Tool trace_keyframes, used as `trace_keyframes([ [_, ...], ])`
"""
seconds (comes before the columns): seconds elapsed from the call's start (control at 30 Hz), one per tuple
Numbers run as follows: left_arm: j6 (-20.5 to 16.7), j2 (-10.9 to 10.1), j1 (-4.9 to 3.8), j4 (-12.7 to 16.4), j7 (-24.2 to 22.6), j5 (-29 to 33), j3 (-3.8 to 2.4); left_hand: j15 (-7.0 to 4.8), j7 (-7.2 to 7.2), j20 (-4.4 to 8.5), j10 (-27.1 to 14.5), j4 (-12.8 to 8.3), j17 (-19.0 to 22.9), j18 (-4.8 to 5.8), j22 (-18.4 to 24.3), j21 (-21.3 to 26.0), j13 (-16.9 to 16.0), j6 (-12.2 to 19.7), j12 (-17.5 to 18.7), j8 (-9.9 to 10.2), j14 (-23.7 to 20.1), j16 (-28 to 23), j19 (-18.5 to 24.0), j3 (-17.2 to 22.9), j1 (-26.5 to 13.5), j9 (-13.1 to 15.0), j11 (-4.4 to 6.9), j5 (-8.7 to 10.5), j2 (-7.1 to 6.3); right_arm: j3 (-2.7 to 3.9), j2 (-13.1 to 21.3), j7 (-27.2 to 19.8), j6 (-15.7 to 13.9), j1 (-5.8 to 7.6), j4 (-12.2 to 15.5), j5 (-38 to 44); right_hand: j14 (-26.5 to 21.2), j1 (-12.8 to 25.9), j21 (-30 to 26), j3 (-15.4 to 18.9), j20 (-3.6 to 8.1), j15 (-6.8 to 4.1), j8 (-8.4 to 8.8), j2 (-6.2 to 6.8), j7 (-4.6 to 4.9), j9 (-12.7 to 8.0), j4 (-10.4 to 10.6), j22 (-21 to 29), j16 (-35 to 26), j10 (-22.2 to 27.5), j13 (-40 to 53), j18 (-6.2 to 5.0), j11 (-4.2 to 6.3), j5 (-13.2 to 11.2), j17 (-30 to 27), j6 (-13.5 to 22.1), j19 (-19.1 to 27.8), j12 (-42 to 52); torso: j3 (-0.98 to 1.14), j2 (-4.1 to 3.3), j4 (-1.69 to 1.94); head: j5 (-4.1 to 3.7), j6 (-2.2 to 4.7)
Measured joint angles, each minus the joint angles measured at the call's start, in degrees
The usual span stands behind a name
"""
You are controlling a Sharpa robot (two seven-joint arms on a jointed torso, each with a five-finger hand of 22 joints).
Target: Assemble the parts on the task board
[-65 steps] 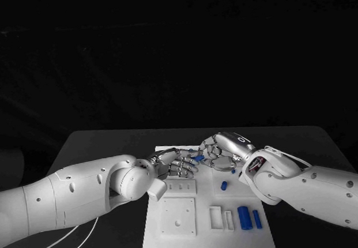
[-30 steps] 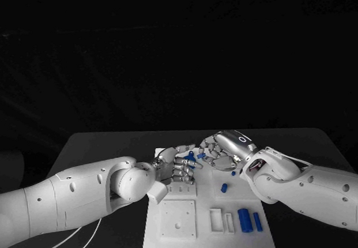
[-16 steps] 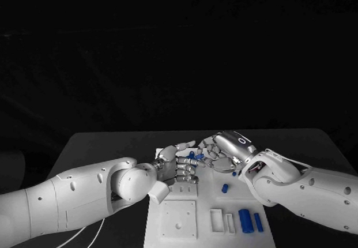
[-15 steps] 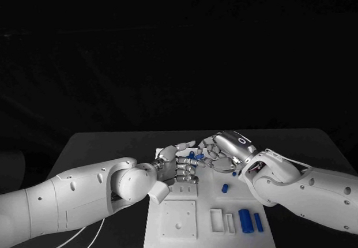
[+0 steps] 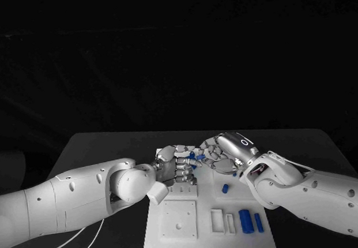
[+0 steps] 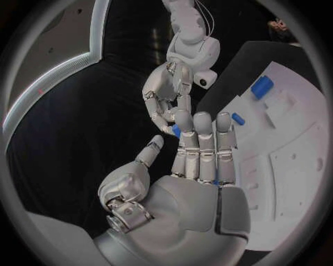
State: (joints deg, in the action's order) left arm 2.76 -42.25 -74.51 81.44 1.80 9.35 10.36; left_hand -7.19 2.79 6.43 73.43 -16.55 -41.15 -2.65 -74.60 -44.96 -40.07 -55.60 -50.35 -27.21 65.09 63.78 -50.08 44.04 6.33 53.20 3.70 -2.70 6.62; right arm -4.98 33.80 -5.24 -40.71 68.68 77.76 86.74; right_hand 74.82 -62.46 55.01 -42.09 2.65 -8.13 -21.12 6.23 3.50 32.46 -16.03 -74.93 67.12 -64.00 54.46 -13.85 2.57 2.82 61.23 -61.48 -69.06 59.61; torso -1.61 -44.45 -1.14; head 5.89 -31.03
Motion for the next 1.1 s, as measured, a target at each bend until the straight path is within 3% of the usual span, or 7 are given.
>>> trace_keyframes([
  [0.1,0.31,-0.05,0.06,-0.09,0.00,0.05,-0.01,-0.49,-0.68,0.12,-1.43,0.26,-0.15,0.92,-0.06,-0.73,-1.97,0.76,-2.64,-2.50,-0.49,1.56,-0.12,2.63,-1.30,5.85,0.50,0.00,-0.44,-0.01,0.19,-0.09,-0.14,-0.10,0.09,-0.16,0.07,0.00,0.00,-0.16,0.00,0.07,0.00,0.00,0.00,0.00,-0.15,0.00,0.00,0.00,-0.06,0.00,0.00,0.00,0.00,0.00,0.00,0.00,0.01,0.01,0.00,-0.05,-0.01],
  [0.17,0.44,-0.05,0.08,-0.14,0.00,0.07,-0.01,-0.56,-0.69,0.12,-1.91,0.34,0.05,0.91,-0.06,-0.99,-2.48,0.79,-3.45,-3.26,-0.56,2.17,-0.12,3.53,-2.13,8.76,0.58,0.00,-0.91,-0.01,0.24,-0.13,-0.26,-0.15,0.17,-0.29,0.07,0.00,0.00,-0.17,0.00,0.07,0.00,0.01,0.00,0.00,-0.15,0.00,0.00,0.00,-0.05,-0.01,0.00,0.00,0.00,0.00,0.00,0.00,0.01,0.01,0.01,-0.07,-0.01],
  [0.4,0.63,0.00,0.18,-0.30,0.21,0.00,-0.01,-0.87,-0.73,0.12,-2.57,-0.04,0.66,1.01,-0.18,-1.65,-3.07,1.02,-4.49,-3.70,-0.94,3.12,-0.11,5.30,-2.27,13.37,0.77,0.00,-0.96,0.02,0.35,-0.20,-0.62,-0.29,0.50,-0.67,0.08,0.00,0.00,-0.17,0.00,0.08,0.00,0.14,0.01,0.00,-0.15,0.01,0.00,0.00,-0.05,-0.01,0.00,0.00,-0.01,0.00,0.00,0.00,0.01,0.02,0.01,-0.05,0.03],
  [0.43,0.69,-0.01,0.19,-0.30,0.28,-0.04,-0.01,-0.74,-0.79,0.12,-2.88,-0.16,0.76,1.77,-0.28,-2.07,-3.16,1.09,-4.79,-3.71,-1.27,3.44,-0.07,5.42,-2.86,14.34,0.74,0.00,-1.19,0.02,0.36,-0.21,-0.66,-0.31,0.52,-0.72,0.08,-0.01,0.00,-0.17,0.00,0.08,0.00,0.14,0.01,0.00,-0.15,0.01,0.00,0.00,-0.05,-0.01,0.00,0.00,-0.01,0.00,0.00,0.00,0.01,0.02,0.00,-0.04,0.04],
  [0.7,0.81,0.06,0.36,-0.41,0.95,-0.56,-0.04,-0.26,-0.57,-0.35,-4.82,-0.44,1.26,1.77,-0.30,-2.98,-3.61,1.67,-5.57,-2.91,-2.54,4.01,1.49,5.70,-3.17,17.53,0.23,0.00,-1.50,0.06,0.36,-0.37,-0.98,-0.47,0.84,-0.88,0.09,-0.08,0.00,-0.30,0.20,0.09,0.02,0.22,0.02,0.02,-0.01,0.01,0.00,0.00,-0.11,-0.02,-0.01,0.00,-0.01,0.00,-0.24,0.00,-0.02,0.02,0.03,-0.04,0.10],
  [0.8,0.80,0.07,0.38,-0.45,1.16,-0.77,-0.05,-0.27,-0.43,-0.49,-5.39,-0.44,1.39,1.77,-0.33,-3.17,-3.61,1.77,-5.57,-2.51,-2.55,4.15,1.77,5.70,-3.17,18.15,0.60,0.00,-1.50,0.10,0.34,-0.47,-1.09,-0.53,0.96,-0.91,0.10,0.00,-0.01,-0.32,0.13,0.11,0.02,0.30,0.02,0.02,0.01,0.01,0.00,0.00,-0.11,-0.02,-0.01,0.00,-0.01,0.00,-0.34,0.00,-0.03,0.02,0.04,-0.05,0.12],
  [1.1,0.74,0.12,0.39,-0.35,1.40,-1.08,-0.08,-0.15,-0.14,-0.49,-5.49,-0.44,1.75,1.78,-0.34,-3.40,-3.60,2.06,-5.96,-1.14,-3.09,4.37,2.17,5.70,-2.79,18.80,0.30,0.00,-1.11,0.12,0.26,-0.63,-1.14,-0.58,0.86,-0.95,0.11,0.00,-0.01,-0.48,0.13,-0.16,0.22,0.30,-0.04,0.48,-0.15,0.02,0.01,0.01,-0.16,-0.02,-0.01,0.00,-0.01,-0.06,-0.34,0.00,-0.07,0.02,-0.01,-0.01,0.09],
])
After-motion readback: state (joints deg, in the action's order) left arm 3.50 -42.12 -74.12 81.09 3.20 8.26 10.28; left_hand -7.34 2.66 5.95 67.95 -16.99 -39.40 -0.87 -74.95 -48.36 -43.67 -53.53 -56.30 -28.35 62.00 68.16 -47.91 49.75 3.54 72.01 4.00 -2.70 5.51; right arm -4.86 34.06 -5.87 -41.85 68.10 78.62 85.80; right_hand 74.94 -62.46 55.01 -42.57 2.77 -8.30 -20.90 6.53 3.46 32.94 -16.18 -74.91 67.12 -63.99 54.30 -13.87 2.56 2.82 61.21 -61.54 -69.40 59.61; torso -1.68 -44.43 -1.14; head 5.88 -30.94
